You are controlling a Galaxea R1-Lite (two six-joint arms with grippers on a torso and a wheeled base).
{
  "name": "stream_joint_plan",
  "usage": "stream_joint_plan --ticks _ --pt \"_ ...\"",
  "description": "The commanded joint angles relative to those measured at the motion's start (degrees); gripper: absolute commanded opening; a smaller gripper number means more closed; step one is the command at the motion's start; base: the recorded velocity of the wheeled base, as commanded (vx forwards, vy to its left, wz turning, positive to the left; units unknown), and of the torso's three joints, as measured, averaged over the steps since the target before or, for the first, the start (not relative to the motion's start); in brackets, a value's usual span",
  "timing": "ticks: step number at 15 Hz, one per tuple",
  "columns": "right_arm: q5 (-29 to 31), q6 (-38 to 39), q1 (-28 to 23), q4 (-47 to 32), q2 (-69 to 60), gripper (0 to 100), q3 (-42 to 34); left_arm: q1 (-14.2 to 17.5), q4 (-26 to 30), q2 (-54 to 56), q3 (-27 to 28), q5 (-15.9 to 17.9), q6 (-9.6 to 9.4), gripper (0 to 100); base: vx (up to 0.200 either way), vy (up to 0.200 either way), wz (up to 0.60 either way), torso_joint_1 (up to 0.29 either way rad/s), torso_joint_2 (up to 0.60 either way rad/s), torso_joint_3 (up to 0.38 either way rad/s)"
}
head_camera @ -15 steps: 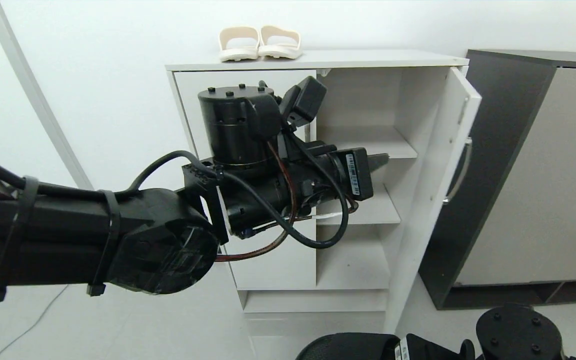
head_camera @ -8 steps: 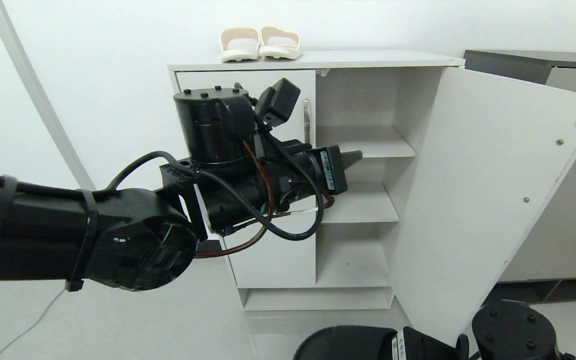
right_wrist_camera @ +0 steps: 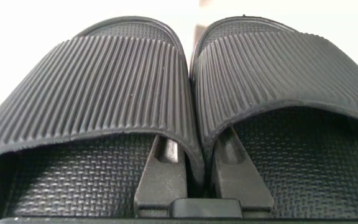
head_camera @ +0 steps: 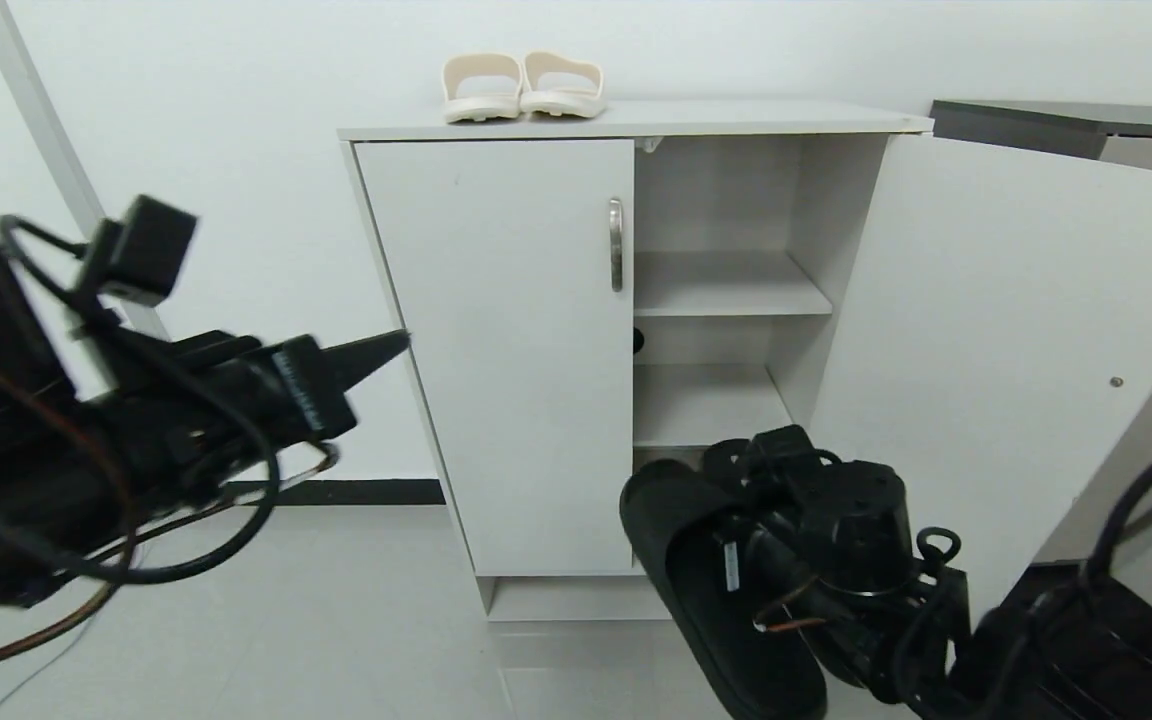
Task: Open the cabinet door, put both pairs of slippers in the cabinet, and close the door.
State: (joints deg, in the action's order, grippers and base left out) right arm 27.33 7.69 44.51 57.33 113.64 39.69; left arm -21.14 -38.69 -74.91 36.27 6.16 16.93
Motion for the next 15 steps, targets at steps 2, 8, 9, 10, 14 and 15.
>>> stream_joint_plan --ticks 2,8,9,10,14,15 --pt "7.65 0.57 -4.17 -0.03 8.79 0 7.68 13.93 15.58 28.77 -15.44 -8.35 -3.49 0 0.0 0.0 0.0 0.0 0.0 0.0" --pt "7.74 0.75 -4.34 0.06 9.05 0 7.33 23.07 26.39 56.54 -30.82 -24.79 -4.8 0 0.0 0.0 0.0 0.0 0.0 0.0" --pt "7.74 0.75 -4.34 0.06 9.05 0 7.24 23.69 26.92 59.44 -33.19 -25.05 -5.33 0 0.0 0.0 0.0 0.0 0.0 0.0" --pt "7.74 0.75 -4.34 0.06 8.97 0 7.07 23.95 28.41 64.45 -36.27 -24.96 -7.18 0 0.0 0.0 0.0 0.0 0.0 0.0" --pt "7.65 0.83 -3.64 0.24 8.97 0 6.54 21.14 36.41 74.91 -36.27 -18.37 -9.29 0 0.0 0.0 0.0 0.0 0.0 0.0" --pt "7.65 0.83 -3.46 0.24 8.97 0 6.36 21.14 36.67 74.82 -36.27 -10.99 -9.2 0 0.0 0.0 0.0 0.0 0.0 0.0"
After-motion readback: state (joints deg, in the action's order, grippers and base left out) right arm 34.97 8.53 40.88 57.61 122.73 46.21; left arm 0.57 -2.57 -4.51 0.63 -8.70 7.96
